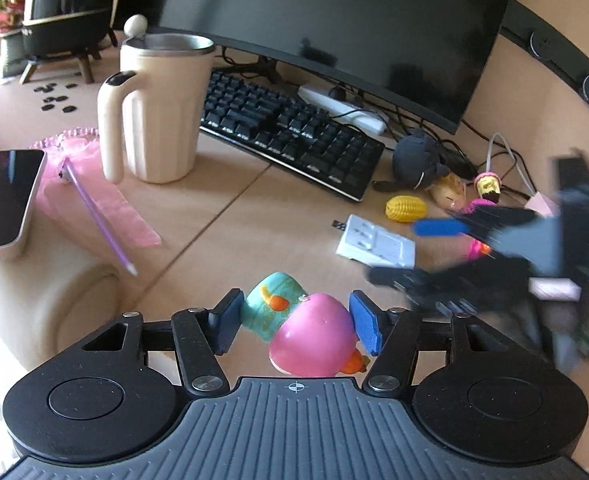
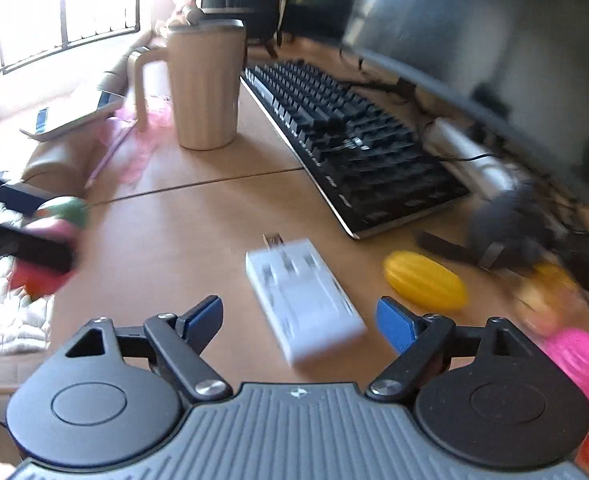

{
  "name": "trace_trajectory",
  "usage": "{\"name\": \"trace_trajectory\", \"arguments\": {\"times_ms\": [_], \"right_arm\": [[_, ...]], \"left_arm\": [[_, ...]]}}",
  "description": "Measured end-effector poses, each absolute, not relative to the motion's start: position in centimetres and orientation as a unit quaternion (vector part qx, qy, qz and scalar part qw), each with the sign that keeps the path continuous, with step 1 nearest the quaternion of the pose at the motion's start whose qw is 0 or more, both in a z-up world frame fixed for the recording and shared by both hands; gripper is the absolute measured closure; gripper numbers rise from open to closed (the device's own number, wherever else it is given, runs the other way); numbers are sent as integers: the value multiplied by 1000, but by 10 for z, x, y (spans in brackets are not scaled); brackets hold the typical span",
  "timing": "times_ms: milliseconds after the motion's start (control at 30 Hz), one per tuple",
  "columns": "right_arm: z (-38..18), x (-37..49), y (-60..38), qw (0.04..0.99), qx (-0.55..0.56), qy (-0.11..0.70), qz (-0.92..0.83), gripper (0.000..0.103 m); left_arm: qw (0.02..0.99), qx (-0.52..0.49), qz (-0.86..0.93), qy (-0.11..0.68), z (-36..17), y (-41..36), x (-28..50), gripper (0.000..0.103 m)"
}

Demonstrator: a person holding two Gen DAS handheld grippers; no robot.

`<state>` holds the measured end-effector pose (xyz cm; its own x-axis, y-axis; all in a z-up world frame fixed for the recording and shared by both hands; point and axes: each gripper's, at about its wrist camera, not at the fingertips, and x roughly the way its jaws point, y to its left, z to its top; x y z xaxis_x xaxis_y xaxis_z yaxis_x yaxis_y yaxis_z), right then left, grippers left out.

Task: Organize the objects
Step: 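Grasp the pink-and-teal toy with the left gripper while the right gripper grasps the white card reader, then carry both items into the pink box and open both grippers to release them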

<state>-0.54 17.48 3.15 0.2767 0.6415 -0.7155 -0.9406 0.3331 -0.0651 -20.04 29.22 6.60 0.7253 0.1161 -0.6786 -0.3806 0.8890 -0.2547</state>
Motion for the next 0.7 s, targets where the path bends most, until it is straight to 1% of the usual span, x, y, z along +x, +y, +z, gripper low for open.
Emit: {"name": "trace_trajectory", "arguments": {"times_ms": [67,133,167,300,400,500,700], "right_arm": [[25,4,189,751,-248,326,518,31],[29,9,189,747,-229,357,513,50],[31,10,186,745,-229,367,508,55],[48,-5,149,744,-231,383,497,56],[64,-15,100,754,-225,395,475,56],[79,-21,40,775,-196,410,439,56],[107,-41,-91,844,-157,390,333,56]], "left_arm": [[909,-192,121,349,64,303,-199,40],[909,-195,106,353,63,309,-195,40],[909,-194,95,356,62,309,-192,40],[911,-184,55,365,63,300,-180,40],[912,-172,18,372,64,281,-167,40],[910,-147,-19,387,67,249,-149,40],[904,-110,-137,390,83,162,-103,40]]}}
